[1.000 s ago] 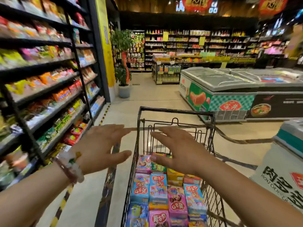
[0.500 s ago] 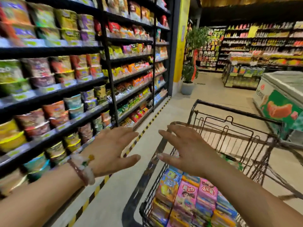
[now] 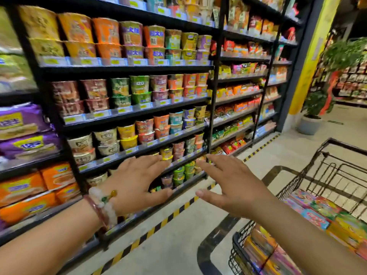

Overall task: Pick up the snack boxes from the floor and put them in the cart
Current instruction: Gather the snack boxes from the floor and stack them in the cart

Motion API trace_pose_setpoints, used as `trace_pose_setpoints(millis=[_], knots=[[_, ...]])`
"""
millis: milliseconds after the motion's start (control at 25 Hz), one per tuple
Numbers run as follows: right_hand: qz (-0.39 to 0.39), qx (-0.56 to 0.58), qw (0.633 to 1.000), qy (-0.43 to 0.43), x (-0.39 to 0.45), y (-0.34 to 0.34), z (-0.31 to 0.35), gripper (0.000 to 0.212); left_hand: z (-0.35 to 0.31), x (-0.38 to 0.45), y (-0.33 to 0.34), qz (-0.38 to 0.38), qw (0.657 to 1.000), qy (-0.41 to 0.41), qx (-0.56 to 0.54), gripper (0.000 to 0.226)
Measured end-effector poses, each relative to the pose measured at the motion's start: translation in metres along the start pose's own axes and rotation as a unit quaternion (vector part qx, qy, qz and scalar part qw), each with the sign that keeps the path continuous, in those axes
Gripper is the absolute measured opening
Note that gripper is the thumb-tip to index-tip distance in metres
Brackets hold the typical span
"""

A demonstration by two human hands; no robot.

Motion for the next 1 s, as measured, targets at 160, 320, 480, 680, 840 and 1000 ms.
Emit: trace_pose_setpoints(millis=[160, 320, 480, 680, 840, 1000], knots=[[0.002, 0.011, 0.998, -0.068, 0.016, 0.012, 0.096, 0.079, 0.067, -0.080, -0.003, 0.009, 0.998, -0.057, 0.015, 0.121], [0.000, 0.024, 0.989, -0.145, 0.029, 0.020, 0.205, 0.073, 0.130, -0.174, -0.010, 0.017, 0.992, -0.120, 0.038, 0.125], [0.016, 0.037, 0.973, -0.226, 0.045, 0.033, 0.319, 0.077, 0.200, -0.273, -0.018, 0.035, 0.978, -0.200, 0.050, 0.122], [0.016, 0.034, 0.936, -0.350, 0.070, 0.042, 0.447, 0.091, 0.283, -0.382, -0.031, 0.029, 0.947, -0.314, 0.064, 0.120], [0.028, 0.042, 0.897, -0.438, 0.087, 0.049, 0.546, 0.074, 0.335, -0.466, -0.036, 0.021, 0.910, -0.410, 0.058, 0.106], [0.022, 0.047, 0.847, -0.529, 0.104, 0.057, 0.645, 0.070, 0.383, -0.540, -0.044, 0.004, 0.869, -0.490, 0.067, 0.096]])
Point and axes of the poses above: each hand's wrist, its own x-axis towards the middle knuckle, its own y-axis out of the palm, z = x × y, the point moved 10 cm from there along x, towards the middle knuckle, and after that the axes turned 9 degrees about -y, right-handed, at the moved point
